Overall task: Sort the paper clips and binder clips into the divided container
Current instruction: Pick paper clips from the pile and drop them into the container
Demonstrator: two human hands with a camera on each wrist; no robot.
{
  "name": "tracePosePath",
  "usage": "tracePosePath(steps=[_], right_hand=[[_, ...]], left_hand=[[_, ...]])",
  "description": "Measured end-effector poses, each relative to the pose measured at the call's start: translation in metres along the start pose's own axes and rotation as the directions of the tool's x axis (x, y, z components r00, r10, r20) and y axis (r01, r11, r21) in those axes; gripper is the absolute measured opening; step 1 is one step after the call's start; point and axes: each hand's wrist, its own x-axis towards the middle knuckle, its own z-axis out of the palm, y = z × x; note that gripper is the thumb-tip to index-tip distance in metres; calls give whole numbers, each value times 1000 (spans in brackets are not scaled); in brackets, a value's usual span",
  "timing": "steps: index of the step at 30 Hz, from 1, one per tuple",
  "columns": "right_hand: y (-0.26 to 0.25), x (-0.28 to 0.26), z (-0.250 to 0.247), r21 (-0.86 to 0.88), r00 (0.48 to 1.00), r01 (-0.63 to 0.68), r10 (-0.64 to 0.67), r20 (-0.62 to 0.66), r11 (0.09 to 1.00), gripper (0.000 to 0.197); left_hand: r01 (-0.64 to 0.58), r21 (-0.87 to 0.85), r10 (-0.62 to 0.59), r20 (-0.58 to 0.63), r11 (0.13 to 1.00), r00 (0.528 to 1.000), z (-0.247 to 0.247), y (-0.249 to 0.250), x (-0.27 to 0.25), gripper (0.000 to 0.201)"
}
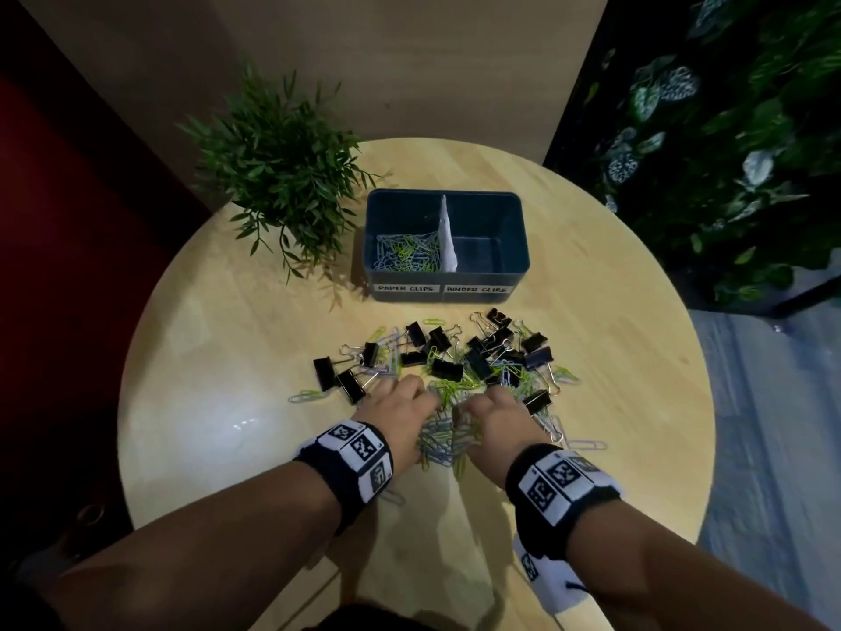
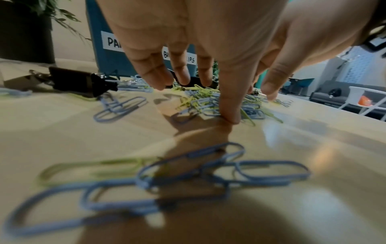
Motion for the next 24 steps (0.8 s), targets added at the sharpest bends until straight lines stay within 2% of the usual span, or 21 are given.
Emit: tracePosePath(steps=[2, 4, 6, 9, 10, 12, 14, 16, 19, 22, 24], right_hand=[[-5, 4, 3, -53, 1000, 30, -29, 8, 998, 48], [-10, 7, 2, -95, 996, 50, -42, 79, 994, 48], [-12, 9, -2, -95, 994, 48, -38, 107, 994, 60], [-13, 5, -6, -106, 993, 8, 5, 119, 994, 92], [-14, 3, -4, -125, 991, 9, 8, 136, 992, 95], [-16, 1, 1, -156, 986, 47, -21, 163, 987, 86], [-18, 2, 4, -145, 987, 79, -57, 150, 986, 67], [-19, 3, 3, -106, 992, 71, -59, 114, 992, 53], [-19, 6, 3, -77, 995, 61, -55, 82, 995, 65], [-18, 10, 2, -112, 997, 16, -7, 78, 994, 82], [-16, 12, -1, -139, 997, -30, 41, 73, 990, 82]], left_hand=[[38, -31, -38, 0, 999, 999, 1, 0, 2, 79], [57, -29, -56, 35, 998, 998, -1, -1, 5, 81], [57, -19, -56, 50, 998, 997, -2, -2, 7, 73], [58, -51, -55, 43, 997, 998, -1, -5, 7, 56], [53, -54, -51, 41, 997, 998, 0, -6, 7, 51], [44, -40, -43, 30, 998, 999, 1, -7, 5, 39], [35, -35, -34, 2, 999, 999, 2, -6, 5, 32], [18, -60, -21, -43, 998, 999, 2, -4, 4, 41], [-20, -35, 19, -37, 999, 999, -1, 1, 4, 62], [-45, 38, 43, 33, 998, 999, -3, 2, 6, 48], [-35, 25, 34, 63, 999, 997, -2, 0, 6, 42]])
